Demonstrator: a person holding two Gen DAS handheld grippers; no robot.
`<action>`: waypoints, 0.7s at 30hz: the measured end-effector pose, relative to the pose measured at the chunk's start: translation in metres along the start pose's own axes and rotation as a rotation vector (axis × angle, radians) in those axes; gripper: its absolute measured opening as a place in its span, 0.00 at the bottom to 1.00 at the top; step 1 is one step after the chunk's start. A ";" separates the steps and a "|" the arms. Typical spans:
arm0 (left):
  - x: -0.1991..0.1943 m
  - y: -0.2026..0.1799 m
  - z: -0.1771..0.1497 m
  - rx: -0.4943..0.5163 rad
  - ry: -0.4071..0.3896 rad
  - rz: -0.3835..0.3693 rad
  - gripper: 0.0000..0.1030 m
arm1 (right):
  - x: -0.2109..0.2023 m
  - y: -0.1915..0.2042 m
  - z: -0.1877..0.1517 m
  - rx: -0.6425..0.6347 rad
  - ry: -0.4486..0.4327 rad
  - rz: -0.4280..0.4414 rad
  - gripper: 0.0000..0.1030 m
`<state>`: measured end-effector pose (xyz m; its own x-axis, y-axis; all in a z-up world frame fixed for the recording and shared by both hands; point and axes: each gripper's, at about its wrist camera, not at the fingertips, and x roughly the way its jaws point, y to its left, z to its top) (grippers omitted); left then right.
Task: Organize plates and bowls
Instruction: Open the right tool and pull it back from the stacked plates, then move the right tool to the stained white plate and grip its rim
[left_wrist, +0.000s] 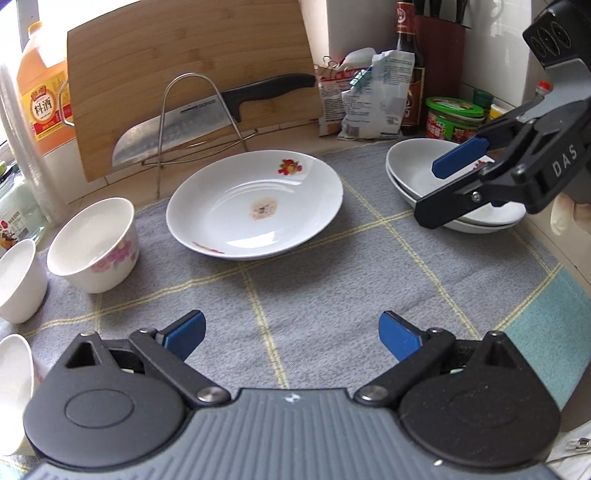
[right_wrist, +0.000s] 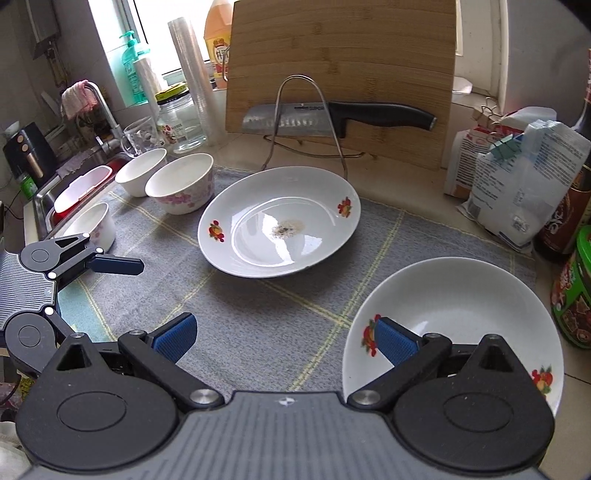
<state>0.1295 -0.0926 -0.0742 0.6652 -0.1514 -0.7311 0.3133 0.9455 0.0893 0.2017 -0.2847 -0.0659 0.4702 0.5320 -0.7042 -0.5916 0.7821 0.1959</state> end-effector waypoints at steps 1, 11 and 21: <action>0.000 0.003 -0.001 -0.003 0.007 0.007 0.97 | 0.002 0.003 0.001 -0.002 -0.002 0.008 1.00; 0.028 0.025 -0.002 -0.009 0.024 -0.032 0.97 | 0.018 0.020 0.006 0.052 0.016 -0.025 1.00; 0.067 0.043 0.010 -0.020 0.009 -0.081 0.99 | 0.021 0.024 0.011 0.088 0.040 -0.106 1.00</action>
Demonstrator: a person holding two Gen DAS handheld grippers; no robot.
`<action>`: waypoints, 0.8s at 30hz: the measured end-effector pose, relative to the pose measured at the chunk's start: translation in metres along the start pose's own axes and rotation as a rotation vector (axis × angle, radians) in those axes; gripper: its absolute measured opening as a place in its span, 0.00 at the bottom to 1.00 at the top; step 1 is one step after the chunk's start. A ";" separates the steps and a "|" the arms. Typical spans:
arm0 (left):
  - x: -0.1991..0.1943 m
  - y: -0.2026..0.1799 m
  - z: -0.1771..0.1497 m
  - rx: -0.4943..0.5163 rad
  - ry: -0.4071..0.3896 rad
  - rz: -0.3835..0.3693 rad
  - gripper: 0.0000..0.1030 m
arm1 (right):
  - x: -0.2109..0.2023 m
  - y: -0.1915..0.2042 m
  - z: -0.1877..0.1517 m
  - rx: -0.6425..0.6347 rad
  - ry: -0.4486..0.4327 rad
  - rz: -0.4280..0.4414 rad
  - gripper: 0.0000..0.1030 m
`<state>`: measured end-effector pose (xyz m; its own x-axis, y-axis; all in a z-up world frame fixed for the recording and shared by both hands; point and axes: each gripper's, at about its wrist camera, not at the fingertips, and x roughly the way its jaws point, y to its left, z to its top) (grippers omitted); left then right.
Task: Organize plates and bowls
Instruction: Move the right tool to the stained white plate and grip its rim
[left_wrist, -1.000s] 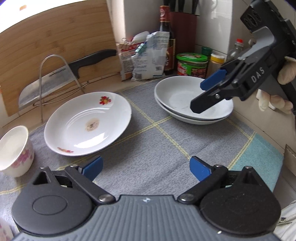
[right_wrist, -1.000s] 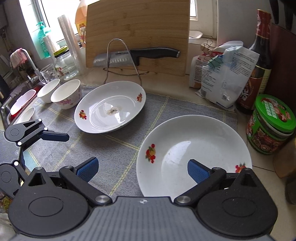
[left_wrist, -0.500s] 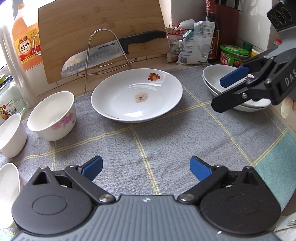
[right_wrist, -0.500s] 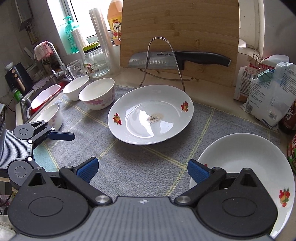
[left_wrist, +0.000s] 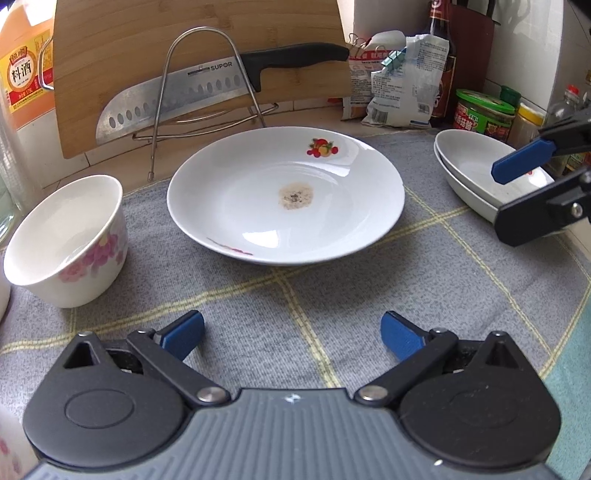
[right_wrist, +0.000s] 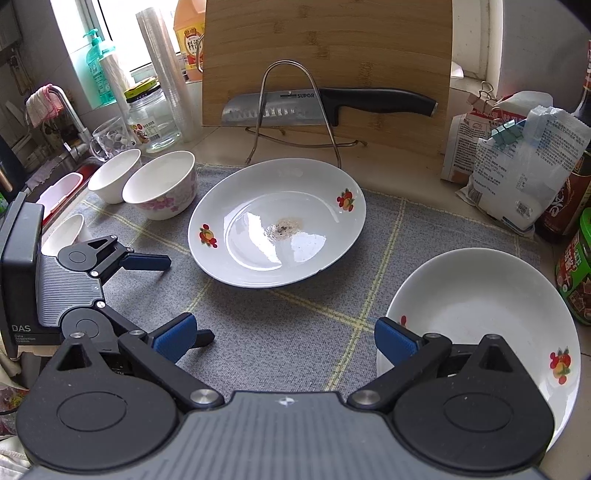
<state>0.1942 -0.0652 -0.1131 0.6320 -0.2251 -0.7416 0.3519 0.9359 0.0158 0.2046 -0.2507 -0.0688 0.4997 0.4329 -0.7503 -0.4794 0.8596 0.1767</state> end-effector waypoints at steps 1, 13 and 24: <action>0.003 0.002 0.002 0.000 -0.006 0.000 1.00 | 0.000 0.000 0.001 0.000 0.003 -0.006 1.00; 0.018 0.009 0.016 -0.001 -0.035 -0.008 1.00 | 0.019 -0.010 0.029 -0.005 0.036 -0.018 1.00; 0.019 0.012 0.014 0.001 -0.051 -0.014 1.00 | 0.067 -0.025 0.079 -0.082 0.098 0.016 1.00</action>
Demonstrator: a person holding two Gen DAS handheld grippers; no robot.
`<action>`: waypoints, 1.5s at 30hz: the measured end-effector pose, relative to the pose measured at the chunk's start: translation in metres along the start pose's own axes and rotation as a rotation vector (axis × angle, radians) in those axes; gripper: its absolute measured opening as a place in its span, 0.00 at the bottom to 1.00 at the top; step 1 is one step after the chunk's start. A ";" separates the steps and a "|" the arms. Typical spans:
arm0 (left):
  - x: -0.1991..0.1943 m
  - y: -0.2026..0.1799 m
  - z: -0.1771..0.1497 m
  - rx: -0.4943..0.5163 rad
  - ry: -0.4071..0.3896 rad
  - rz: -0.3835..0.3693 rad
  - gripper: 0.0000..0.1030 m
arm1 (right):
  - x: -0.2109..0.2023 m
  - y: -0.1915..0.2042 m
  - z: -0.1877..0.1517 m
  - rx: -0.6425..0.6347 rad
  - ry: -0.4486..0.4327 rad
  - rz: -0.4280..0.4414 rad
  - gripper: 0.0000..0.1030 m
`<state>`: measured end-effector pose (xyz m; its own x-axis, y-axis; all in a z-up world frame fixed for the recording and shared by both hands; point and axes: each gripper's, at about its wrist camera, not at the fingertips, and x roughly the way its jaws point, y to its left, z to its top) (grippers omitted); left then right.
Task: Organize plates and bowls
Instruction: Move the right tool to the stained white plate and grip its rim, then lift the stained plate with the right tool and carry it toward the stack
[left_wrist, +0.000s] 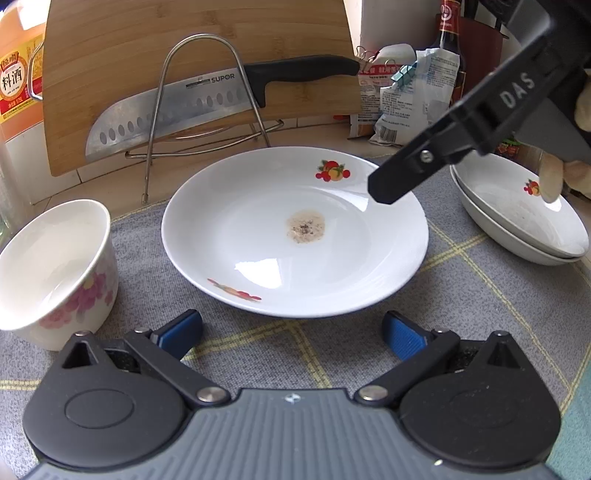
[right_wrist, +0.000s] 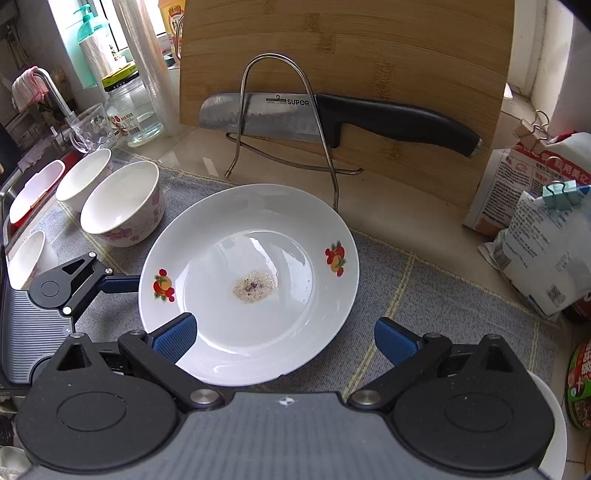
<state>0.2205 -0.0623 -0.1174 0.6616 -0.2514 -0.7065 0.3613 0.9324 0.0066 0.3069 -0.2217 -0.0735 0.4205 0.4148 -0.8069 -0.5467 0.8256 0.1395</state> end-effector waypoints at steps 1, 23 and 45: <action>0.000 0.000 0.000 0.000 -0.001 0.000 1.00 | 0.004 -0.002 0.004 -0.005 0.008 0.003 1.00; 0.000 0.004 -0.004 0.033 -0.052 -0.031 1.00 | 0.069 -0.027 0.044 -0.033 0.118 0.204 1.00; -0.002 0.013 -0.008 0.090 -0.090 -0.118 0.97 | 0.074 -0.037 0.056 -0.086 0.138 0.314 1.00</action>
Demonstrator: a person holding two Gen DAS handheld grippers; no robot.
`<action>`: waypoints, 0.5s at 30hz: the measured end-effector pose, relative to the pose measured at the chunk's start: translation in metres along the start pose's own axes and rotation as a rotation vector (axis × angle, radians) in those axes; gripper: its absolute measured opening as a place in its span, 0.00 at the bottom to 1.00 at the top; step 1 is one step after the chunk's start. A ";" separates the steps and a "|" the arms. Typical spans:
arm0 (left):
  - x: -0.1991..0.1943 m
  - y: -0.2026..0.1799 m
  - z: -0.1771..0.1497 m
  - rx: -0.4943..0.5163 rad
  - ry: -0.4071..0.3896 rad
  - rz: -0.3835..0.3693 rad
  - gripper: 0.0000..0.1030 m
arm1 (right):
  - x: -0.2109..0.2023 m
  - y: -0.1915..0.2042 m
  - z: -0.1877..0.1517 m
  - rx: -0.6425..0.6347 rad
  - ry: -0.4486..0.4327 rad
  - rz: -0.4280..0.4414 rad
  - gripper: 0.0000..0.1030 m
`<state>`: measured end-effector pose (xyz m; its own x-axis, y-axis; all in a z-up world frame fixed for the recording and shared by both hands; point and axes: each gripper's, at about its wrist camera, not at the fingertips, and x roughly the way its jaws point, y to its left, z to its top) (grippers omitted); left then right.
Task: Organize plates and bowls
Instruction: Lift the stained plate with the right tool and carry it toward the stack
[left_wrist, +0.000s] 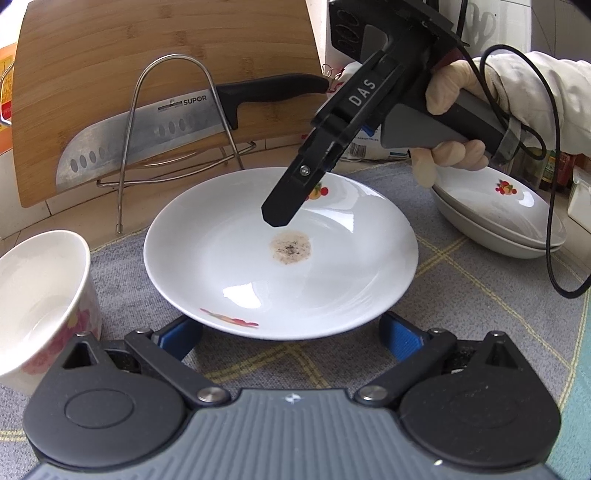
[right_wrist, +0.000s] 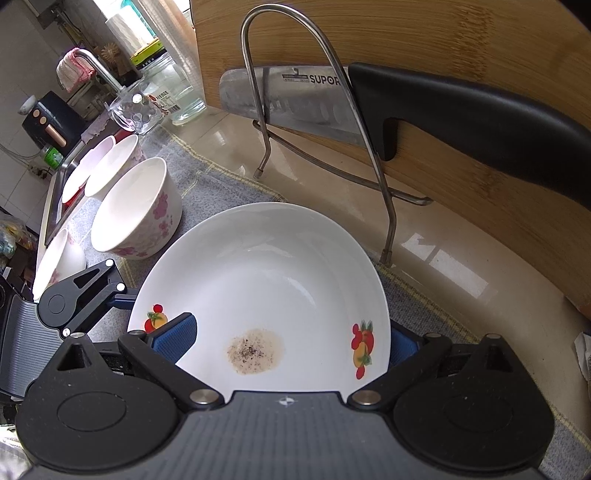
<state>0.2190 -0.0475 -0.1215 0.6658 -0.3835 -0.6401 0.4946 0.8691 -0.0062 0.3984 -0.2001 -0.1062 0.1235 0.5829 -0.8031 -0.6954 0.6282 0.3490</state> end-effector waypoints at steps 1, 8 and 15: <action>0.001 0.001 0.000 -0.001 0.000 0.001 0.97 | 0.000 0.000 0.000 -0.001 0.002 0.001 1.00; 0.001 0.002 0.001 -0.013 -0.001 0.005 0.97 | 0.002 0.001 0.003 -0.004 0.014 0.005 1.00; -0.001 0.002 0.001 -0.021 -0.002 0.013 0.96 | 0.002 0.002 0.004 -0.005 0.017 0.001 1.00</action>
<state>0.2196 -0.0461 -0.1197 0.6730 -0.3730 -0.6387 0.4744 0.8802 -0.0141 0.4002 -0.1960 -0.1056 0.1107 0.5744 -0.8110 -0.6987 0.6253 0.3475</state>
